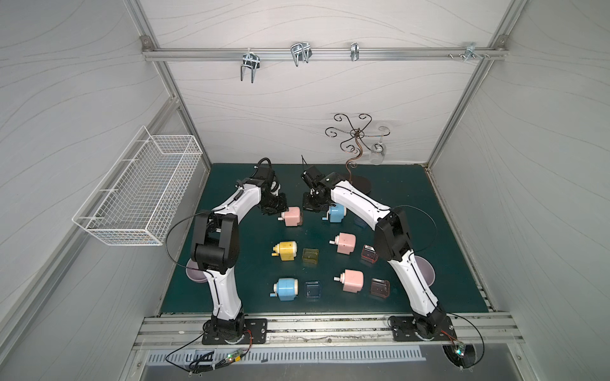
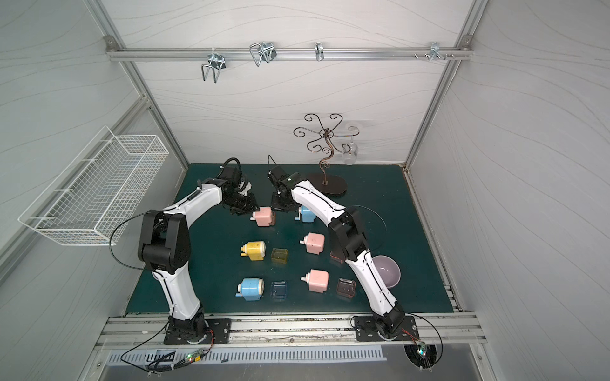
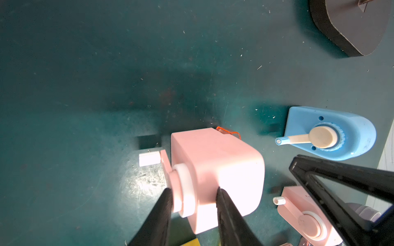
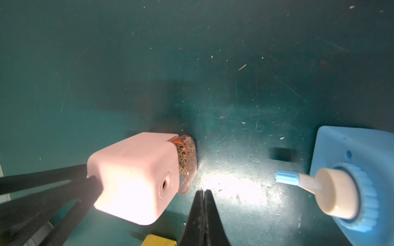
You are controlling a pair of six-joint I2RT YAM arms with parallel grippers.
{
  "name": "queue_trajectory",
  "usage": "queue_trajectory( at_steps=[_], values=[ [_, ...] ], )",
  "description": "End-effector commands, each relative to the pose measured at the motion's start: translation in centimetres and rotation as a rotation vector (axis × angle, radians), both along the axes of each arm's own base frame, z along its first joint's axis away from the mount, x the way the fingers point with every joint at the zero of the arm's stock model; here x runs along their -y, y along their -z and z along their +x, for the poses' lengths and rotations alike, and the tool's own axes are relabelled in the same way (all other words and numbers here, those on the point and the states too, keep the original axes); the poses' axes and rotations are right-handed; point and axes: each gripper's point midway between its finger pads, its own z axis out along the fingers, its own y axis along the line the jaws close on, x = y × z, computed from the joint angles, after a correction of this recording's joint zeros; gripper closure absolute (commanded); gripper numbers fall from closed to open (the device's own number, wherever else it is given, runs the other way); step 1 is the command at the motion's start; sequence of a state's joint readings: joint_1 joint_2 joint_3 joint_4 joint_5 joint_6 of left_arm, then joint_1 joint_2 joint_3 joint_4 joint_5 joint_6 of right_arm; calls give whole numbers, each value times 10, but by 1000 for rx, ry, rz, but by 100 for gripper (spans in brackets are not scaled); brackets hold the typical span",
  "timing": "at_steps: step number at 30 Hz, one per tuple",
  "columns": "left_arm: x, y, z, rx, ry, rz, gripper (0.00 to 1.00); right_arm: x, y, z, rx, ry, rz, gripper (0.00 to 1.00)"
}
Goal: Put the tray back into the pencil sharpener
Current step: Close the container of the pencil sharpener.
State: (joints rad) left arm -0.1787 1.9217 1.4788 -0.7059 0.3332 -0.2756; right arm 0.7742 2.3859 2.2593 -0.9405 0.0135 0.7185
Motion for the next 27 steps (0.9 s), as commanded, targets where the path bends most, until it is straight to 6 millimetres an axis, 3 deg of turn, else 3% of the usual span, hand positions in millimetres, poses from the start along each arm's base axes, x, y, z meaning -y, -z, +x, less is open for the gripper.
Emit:
queue_trajectory(
  at_steps=[1, 10, 27],
  values=[
    [3, 26, -14, -90, 34, 32, 62, -2, 13, 2, -32, 16, 7, 100],
    [3, 27, -14, -94, 34, 35, 62, -13, 38, 0, -94, 23, 33, 100],
    [3, 29, -14, -100, 36, 33, 62, -32, 49, -8, -178, 12, 138, 100]
  ],
)
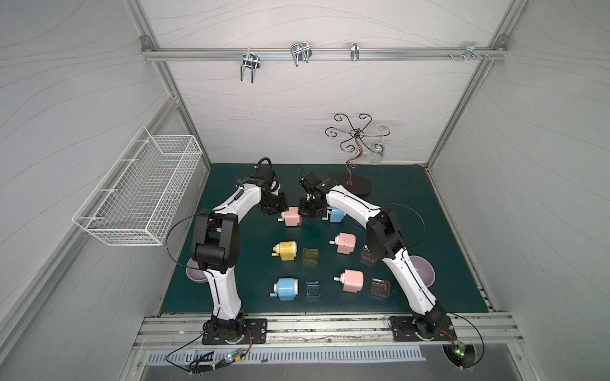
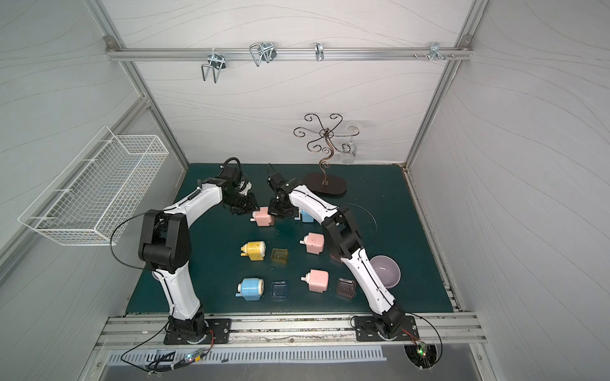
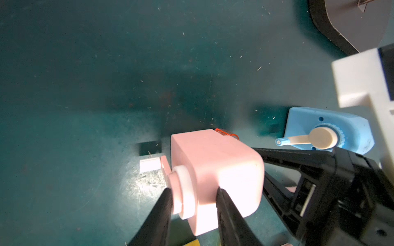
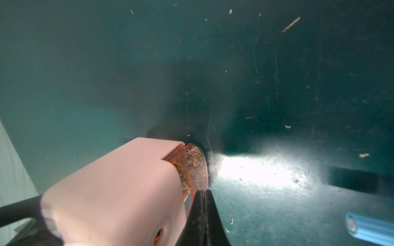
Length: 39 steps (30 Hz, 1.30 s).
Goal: Put the tray back into the pencil sharpener
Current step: Close the container of the pencil sharpener.
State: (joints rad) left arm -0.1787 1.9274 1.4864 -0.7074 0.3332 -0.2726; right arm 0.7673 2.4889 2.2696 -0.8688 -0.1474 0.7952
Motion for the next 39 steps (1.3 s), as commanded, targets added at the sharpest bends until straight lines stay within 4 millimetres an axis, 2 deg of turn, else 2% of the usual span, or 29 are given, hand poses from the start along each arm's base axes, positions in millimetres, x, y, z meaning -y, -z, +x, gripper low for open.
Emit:
queue_trajectory(
  at_steps=[1, 15, 26, 32, 36, 39],
  values=[
    [3, 29, -16, -101, 33, 32, 62, -5, 8, -1, -32, 1, 34, 100],
    [3, 29, -16, -103, 34, 29, 62, -12, 8, -1, -43, 3, 71, 100],
    [4, 29, -16, -106, 37, 29, 62, -32, 3, -9, -73, -13, 152, 100],
    [4, 28, -16, -103, 39, 32, 62, -10, -8, 0, -25, 25, 106, 100],
    [2, 28, -16, -100, 35, 40, 60, 9, -31, 9, 65, 38, 45, 100],
    [1, 24, -15, -87, 35, 42, 59, 14, -49, 10, 110, 31, 34, 100]
  ],
)
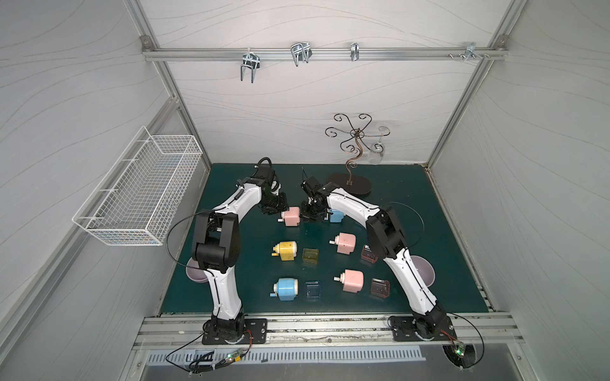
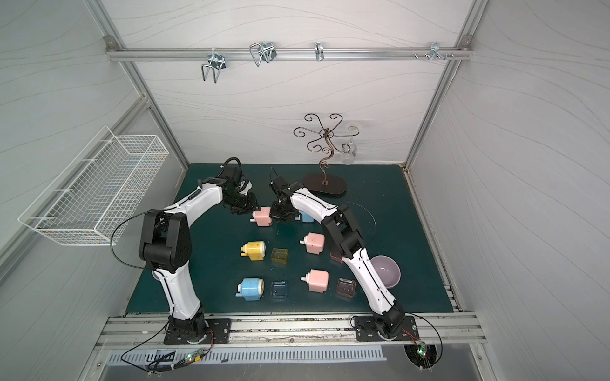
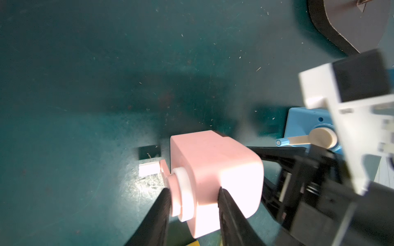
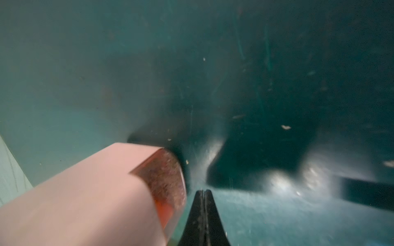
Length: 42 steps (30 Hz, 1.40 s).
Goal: Put the tray back into the pencil sharpener
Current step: Close the container of the pencil sharpener, then pick up the container from the center of the board.
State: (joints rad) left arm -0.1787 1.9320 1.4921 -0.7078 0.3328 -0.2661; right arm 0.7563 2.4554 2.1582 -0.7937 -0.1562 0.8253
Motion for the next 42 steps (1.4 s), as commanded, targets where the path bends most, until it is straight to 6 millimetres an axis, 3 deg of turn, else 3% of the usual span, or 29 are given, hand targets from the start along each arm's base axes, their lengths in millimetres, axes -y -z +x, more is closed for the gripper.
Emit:
queue_trajectory(
  at_steps=[1, 6, 13, 22, 26, 34, 37, 42],
  values=[
    [1, 21, -16, -83, 28, 42, 58, 7, -67, 11, 140, -7, 19, 100],
    [1, 4, -13, -21, 26, 31, 51, 6, -87, 1, 171, -31, 16, 100],
    [-1, -28, -7, 99, 14, 20, 46, 5, -112, -28, 216, -89, -8, 98],
    [-12, -80, -13, 277, -37, -3, 47, 34, -115, -67, 197, -66, -62, 88],
    [-16, -96, -37, 257, -57, -6, 49, 49, -117, -89, 212, -79, -112, 82],
    [-24, -89, -114, 166, -48, 26, 49, 68, -120, -130, 287, -78, -186, 74],
    [-27, -85, -132, 151, -46, 41, 49, 72, -118, -141, 298, -75, -205, 72],
    [-31, -60, -149, 74, -79, 58, 49, 79, -102, -154, 280, -88, -237, 71]
  ],
)
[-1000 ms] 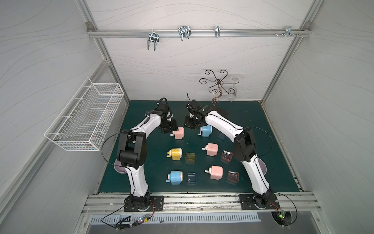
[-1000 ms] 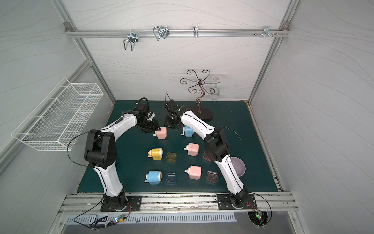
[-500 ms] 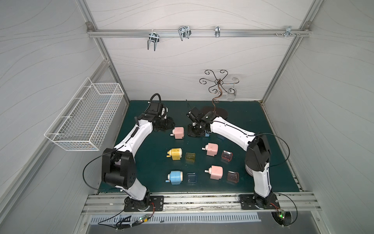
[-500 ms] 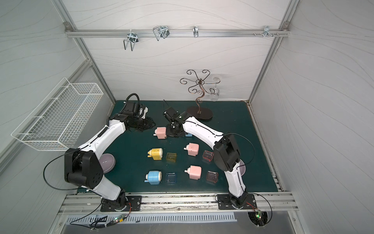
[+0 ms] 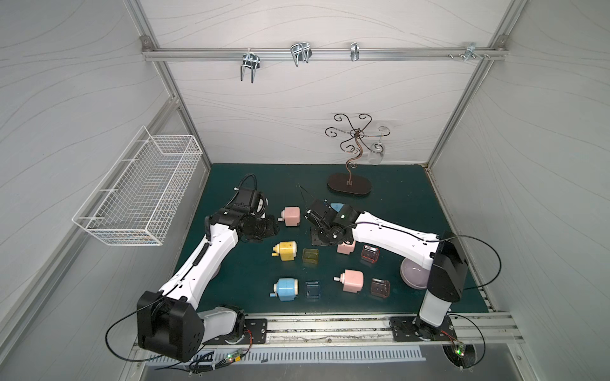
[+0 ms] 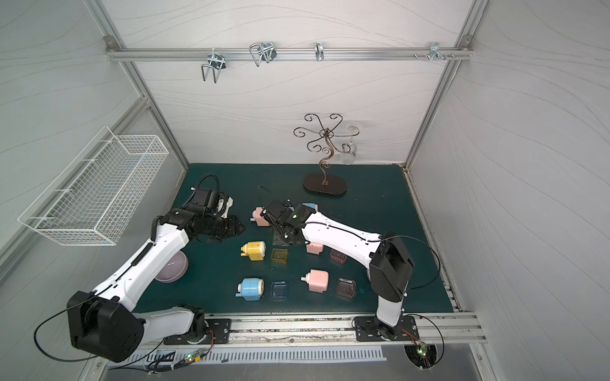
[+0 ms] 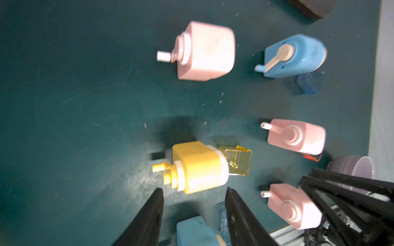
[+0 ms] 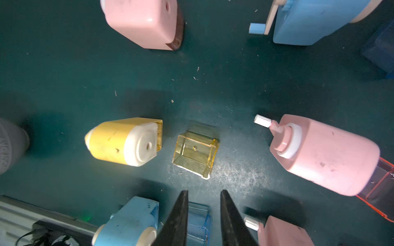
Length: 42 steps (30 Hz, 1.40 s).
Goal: Put the tray back into the pencil sharpener
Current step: Pick up the container from the center of the board.
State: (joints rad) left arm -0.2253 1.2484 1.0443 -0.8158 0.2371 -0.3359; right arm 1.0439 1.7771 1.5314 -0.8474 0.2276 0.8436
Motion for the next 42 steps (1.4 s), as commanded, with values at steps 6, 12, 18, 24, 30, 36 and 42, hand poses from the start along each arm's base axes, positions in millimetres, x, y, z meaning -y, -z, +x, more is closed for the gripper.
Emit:
queue_trajectory(
  at_steps=[6, 12, 18, 24, 30, 36, 42],
  values=[
    [1, 28, -14, -115, -15, 10, 46, 4, 12, -10, -21, 1, 11, 67],
    [8, 49, -20, -186, 15, -20, 45, 0, 10, -14, -32, -19, 49, 64],
    [13, 62, -23, -223, 34, -38, 44, 1, 18, -15, -43, -19, 40, 59],
    [17, 66, -22, -231, 46, -58, 45, 2, 32, -18, -76, -21, 19, 57],
    [18, 70, -23, -249, 55, -62, 47, 2, 40, -16, -97, -21, 11, 57],
    [15, 74, -25, -267, 54, -49, 48, 2, 50, -14, -127, -17, 4, 57],
    [13, 76, -26, -275, 53, -38, 49, 2, 61, -14, -162, -6, -4, 57]
  ],
)
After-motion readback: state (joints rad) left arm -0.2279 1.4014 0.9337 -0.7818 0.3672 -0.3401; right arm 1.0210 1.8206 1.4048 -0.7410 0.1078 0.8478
